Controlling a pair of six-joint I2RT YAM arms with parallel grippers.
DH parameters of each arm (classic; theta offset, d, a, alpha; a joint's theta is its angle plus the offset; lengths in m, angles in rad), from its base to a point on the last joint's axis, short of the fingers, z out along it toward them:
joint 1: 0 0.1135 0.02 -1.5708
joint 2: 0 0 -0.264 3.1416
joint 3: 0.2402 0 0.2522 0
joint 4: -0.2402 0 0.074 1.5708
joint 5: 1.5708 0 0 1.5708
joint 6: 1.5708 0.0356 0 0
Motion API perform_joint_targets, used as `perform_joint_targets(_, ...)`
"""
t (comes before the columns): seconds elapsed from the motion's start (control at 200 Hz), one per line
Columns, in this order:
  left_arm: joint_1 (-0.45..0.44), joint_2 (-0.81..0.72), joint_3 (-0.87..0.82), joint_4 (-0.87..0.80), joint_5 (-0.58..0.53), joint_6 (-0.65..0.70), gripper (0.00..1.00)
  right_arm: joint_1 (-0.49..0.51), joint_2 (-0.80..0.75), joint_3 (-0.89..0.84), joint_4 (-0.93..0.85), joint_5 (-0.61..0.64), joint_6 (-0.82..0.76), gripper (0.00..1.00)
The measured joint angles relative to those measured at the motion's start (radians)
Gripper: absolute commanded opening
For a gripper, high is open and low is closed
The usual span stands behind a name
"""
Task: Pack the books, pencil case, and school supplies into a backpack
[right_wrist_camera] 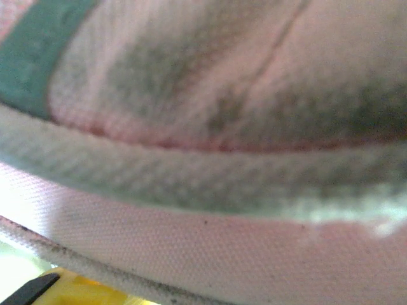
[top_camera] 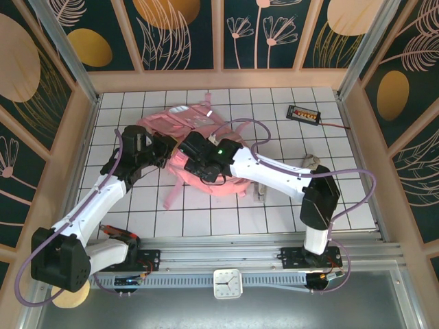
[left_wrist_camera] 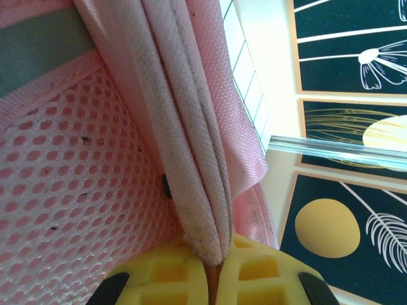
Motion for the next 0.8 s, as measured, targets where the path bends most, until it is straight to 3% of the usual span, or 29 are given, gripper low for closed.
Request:
perform_joint_targets(0.52,0.000,0.000,0.000,-0.008,-0.002,-0.015,0.00,0.053,-0.002,0.109,-0.087,0.007,0.081,0.44)
perform_joint_targets(0.801,0.000,-0.010,0.000,-0.008,-0.003,-0.021,0.00,0.010,0.014,0.129,-0.103,0.016,0.049,0.43)
